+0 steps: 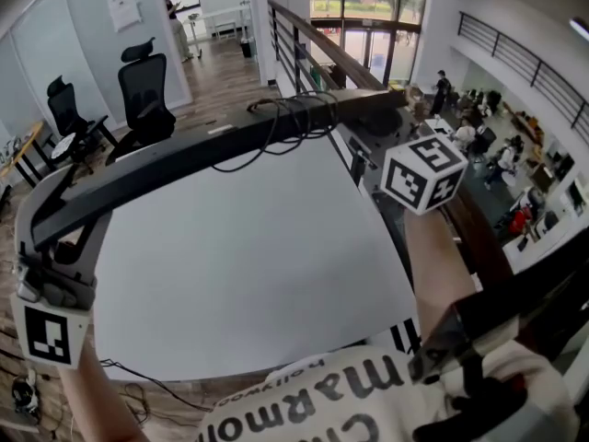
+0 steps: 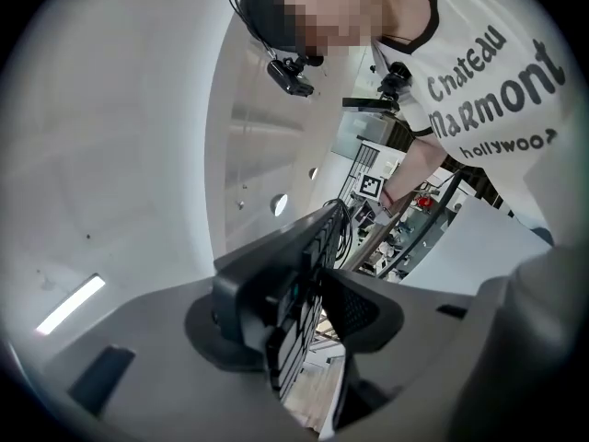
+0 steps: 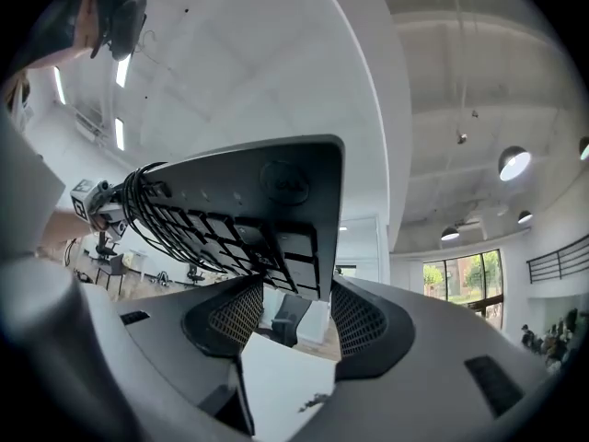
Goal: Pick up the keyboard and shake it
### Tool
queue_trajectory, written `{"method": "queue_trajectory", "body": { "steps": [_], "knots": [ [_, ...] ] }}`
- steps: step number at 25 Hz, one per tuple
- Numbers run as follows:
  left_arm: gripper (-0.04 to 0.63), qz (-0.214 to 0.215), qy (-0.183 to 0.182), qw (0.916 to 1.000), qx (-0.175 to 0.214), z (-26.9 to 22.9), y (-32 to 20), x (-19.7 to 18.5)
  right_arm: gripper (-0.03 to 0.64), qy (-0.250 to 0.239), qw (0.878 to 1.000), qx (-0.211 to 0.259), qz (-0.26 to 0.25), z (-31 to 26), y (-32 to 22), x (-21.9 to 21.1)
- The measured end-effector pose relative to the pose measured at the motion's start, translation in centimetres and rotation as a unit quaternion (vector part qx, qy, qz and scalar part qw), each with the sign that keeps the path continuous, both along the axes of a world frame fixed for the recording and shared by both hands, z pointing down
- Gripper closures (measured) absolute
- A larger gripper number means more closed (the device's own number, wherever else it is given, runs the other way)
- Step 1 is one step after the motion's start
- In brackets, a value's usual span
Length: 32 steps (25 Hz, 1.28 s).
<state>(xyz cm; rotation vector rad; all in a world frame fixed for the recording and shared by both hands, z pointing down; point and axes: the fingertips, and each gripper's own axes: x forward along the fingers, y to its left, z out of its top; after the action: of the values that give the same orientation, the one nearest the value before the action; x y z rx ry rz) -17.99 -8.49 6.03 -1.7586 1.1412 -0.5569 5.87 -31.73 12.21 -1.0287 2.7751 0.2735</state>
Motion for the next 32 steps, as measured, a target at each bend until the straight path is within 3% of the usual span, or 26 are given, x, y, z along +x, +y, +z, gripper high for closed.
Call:
{"method": "queue_trajectory", "body": {
  "steps": [3,11,18,23,28,32],
  "knots": [
    [0.402,-0.002,0.002,0.9999,-0.012,1.3,-0.1,0.3,0.374,-0.005,1.0,-0.027,-0.002,2.1,-0.2,0.1],
    [0.41,-0.006,0.051,0.9955,-0.079,6.8,-0.7,-0.2,0.373,0.024,0.996,-0.081,-0.004,8.0,-0.2,0.3],
    [0.414,-0.007,0.093,0.9834,-0.155,11.0,-1.4,-0.3,0.373,0.063,0.986,-0.152,-0.002,13.6,0.2,0.9],
    [0.413,-0.014,0.132,0.9701,-0.203,13.3,-2.5,-0.6,0.373,0.088,0.977,-0.192,0.004,16.4,0.0,1.4],
    [0.411,-0.013,0.155,0.9626,-0.222,14.8,-2.7,-0.2,0.373,0.098,0.971,-0.218,0.011,18.3,0.0,1.6],
    [0.413,-0.018,0.154,0.9614,-0.228,15.2,-2.4,-0.2,0.371,0.096,0.968,-0.23,0.011,19.2,0.3,1.6]
  ]
}}
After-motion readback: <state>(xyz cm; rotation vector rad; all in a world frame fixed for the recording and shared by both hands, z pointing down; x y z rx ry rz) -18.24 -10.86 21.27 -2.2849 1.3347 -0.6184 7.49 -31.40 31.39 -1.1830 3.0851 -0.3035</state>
